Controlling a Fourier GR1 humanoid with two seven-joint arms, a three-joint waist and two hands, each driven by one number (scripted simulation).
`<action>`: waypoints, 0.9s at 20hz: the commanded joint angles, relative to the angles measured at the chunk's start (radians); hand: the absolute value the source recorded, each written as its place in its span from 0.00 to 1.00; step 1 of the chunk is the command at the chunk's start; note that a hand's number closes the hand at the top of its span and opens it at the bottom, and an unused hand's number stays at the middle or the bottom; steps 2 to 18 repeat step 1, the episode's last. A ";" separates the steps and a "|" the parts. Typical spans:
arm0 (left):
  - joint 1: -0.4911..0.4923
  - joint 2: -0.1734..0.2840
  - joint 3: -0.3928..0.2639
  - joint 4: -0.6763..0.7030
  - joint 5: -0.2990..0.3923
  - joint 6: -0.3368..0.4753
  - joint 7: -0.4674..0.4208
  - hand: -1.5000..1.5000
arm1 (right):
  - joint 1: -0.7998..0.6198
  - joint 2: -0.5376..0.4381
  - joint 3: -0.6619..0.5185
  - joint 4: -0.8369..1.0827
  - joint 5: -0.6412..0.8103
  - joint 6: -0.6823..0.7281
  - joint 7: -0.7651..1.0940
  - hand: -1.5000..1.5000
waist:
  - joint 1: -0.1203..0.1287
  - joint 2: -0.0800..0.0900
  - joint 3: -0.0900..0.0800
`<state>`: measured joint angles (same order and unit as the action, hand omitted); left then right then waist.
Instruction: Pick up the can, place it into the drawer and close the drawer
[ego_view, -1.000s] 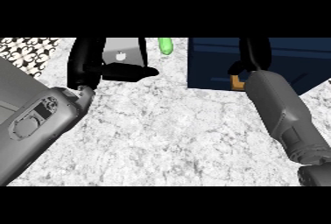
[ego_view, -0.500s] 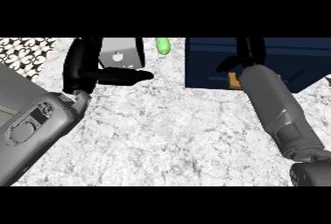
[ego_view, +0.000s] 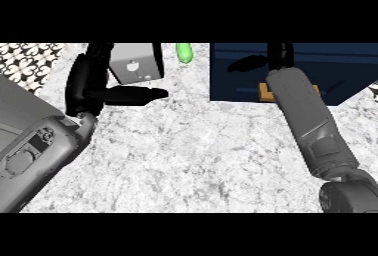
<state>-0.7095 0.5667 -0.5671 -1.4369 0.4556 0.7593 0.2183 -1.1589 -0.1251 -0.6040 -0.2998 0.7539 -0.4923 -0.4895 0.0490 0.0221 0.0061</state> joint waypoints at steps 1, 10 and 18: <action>0.034 0.003 0.022 -0.039 -0.007 0.005 0.023 0.00 | -0.039 -0.011 -0.052 -0.002 -0.081 0.057 -0.020 0.00 | -0.003 -0.010 -0.005; 0.034 0.003 0.022 -0.039 -0.007 0.005 0.023 0.00 | -0.039 -0.011 -0.052 -0.002 -0.081 0.057 -0.020 0.00 | -0.003 -0.010 -0.005; 0.034 0.003 0.022 -0.039 -0.007 0.005 0.023 0.00 | -0.039 -0.011 -0.052 -0.002 -0.081 0.057 -0.020 0.00 | -0.003 -0.010 -0.005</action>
